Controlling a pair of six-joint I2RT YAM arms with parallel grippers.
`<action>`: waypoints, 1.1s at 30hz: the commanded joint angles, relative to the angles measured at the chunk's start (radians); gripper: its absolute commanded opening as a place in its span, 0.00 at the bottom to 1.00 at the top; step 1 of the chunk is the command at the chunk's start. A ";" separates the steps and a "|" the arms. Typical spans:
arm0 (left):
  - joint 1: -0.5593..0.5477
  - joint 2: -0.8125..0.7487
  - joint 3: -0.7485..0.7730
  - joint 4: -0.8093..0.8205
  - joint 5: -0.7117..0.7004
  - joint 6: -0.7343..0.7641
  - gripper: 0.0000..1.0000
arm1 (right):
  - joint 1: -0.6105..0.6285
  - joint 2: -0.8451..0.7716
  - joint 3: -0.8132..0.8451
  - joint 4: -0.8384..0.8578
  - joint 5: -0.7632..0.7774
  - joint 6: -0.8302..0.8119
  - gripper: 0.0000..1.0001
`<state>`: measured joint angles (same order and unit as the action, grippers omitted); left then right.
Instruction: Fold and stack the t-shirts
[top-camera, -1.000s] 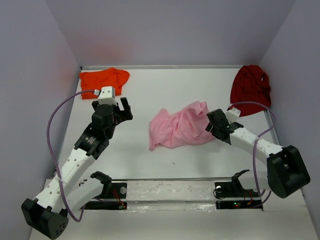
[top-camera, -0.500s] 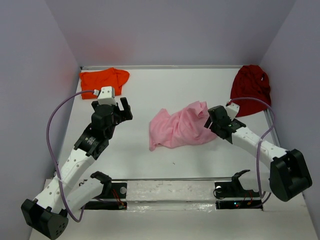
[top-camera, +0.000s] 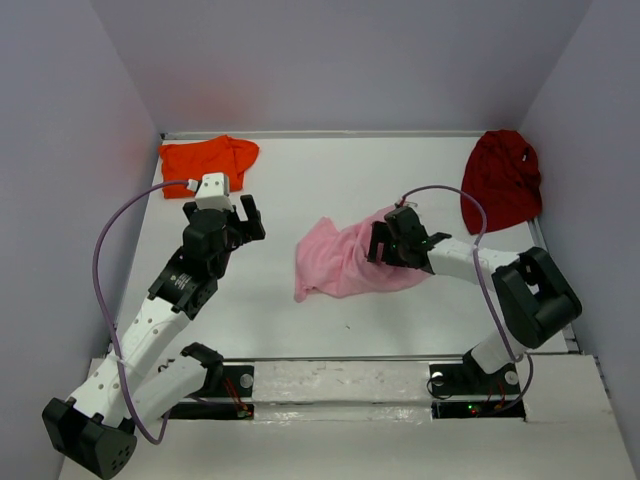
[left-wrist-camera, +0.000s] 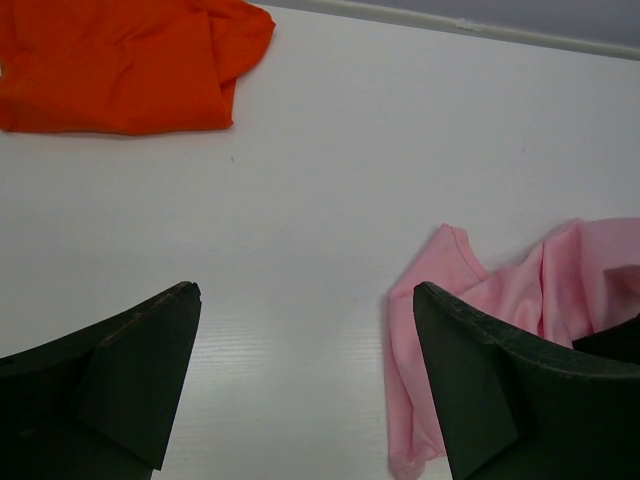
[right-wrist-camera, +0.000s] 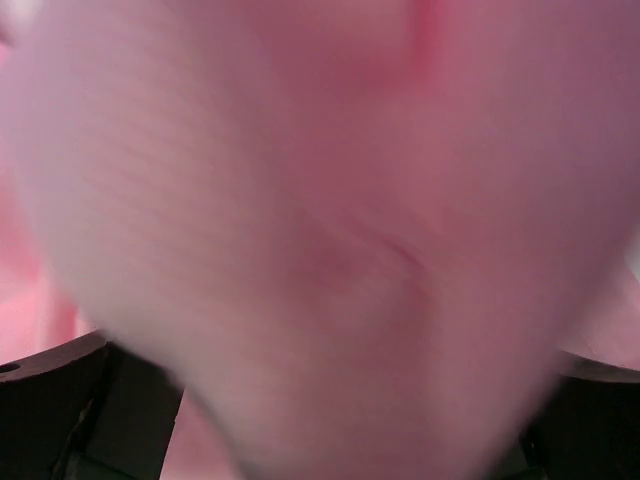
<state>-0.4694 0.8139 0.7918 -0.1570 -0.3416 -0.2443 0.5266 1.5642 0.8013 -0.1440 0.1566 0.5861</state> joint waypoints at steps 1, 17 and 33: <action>0.003 -0.010 0.000 0.025 -0.020 0.005 0.97 | 0.046 0.048 0.114 0.067 -0.095 -0.043 0.94; 0.003 -0.007 0.000 0.025 -0.022 0.007 0.97 | 0.076 0.201 0.228 0.053 -0.123 -0.054 0.89; 0.003 -0.010 -0.003 0.025 -0.022 0.008 0.97 | -0.013 0.134 0.353 -0.034 0.095 -0.098 0.00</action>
<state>-0.4694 0.8143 0.7918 -0.1574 -0.3454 -0.2443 0.5812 1.7676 1.0443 -0.1425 0.1108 0.5137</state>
